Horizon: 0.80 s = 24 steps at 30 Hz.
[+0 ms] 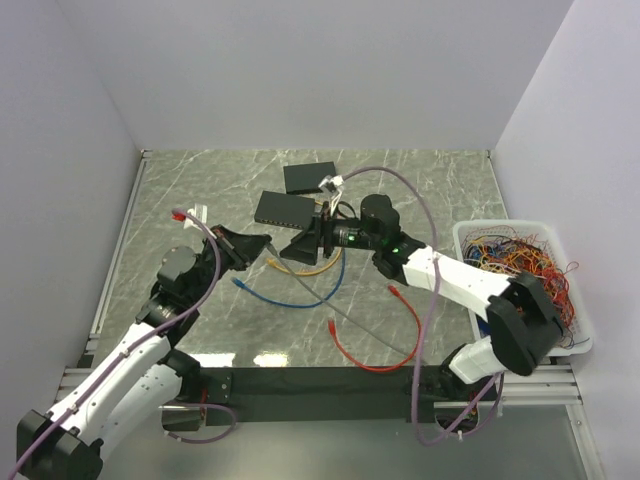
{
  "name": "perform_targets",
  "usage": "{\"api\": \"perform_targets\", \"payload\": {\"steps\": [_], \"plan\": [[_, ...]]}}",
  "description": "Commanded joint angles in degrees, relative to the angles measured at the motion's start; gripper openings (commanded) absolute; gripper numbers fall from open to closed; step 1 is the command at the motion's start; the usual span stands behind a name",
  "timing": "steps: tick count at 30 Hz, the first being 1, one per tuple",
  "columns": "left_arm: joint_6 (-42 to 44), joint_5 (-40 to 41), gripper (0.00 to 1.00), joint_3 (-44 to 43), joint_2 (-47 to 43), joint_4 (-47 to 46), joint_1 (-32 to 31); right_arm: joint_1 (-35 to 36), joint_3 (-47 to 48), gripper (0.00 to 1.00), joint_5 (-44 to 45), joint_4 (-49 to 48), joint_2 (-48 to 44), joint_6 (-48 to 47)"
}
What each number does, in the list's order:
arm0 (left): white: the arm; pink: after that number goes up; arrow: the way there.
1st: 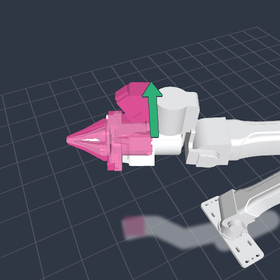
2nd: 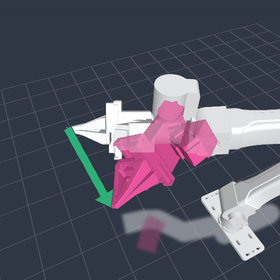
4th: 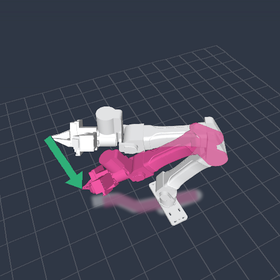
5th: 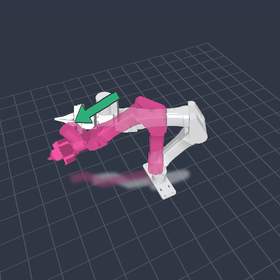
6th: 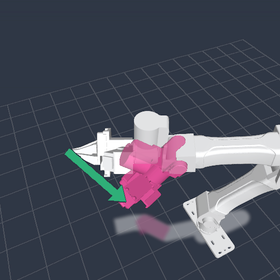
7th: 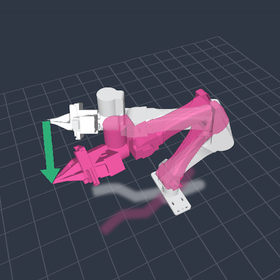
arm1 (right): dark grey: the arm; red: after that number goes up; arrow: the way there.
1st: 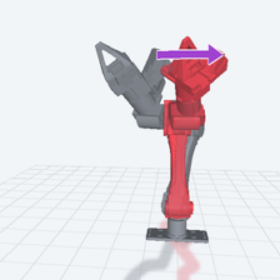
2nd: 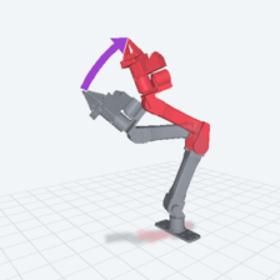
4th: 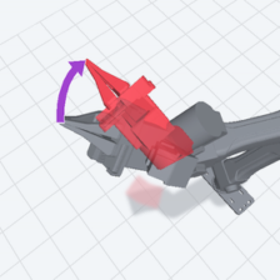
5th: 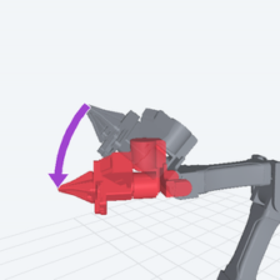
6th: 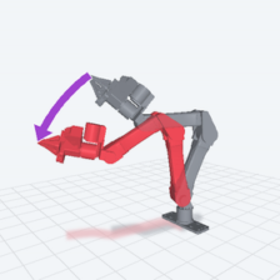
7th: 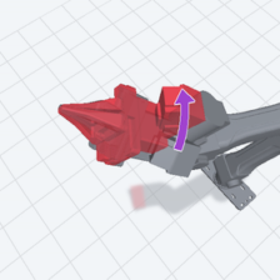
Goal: Insert the plug into the switch port
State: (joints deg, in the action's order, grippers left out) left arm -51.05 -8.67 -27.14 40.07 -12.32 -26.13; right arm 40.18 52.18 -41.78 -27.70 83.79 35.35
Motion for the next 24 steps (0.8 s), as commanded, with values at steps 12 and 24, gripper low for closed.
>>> {"api": "perform_targets", "payload": {"steps": [12,24], "plan": [[1.0,5.1,0.0,-5.4,6.2,2.8,-4.6,9.6,5.7,0.66,32.5,18.7,-4.5,-18.7],[1.3,7.0,0.0,-5.9,8.9,2.5,-6.1,11.5,7.2,0.53,34.9,19.8,-2.8,-20.1]]}}
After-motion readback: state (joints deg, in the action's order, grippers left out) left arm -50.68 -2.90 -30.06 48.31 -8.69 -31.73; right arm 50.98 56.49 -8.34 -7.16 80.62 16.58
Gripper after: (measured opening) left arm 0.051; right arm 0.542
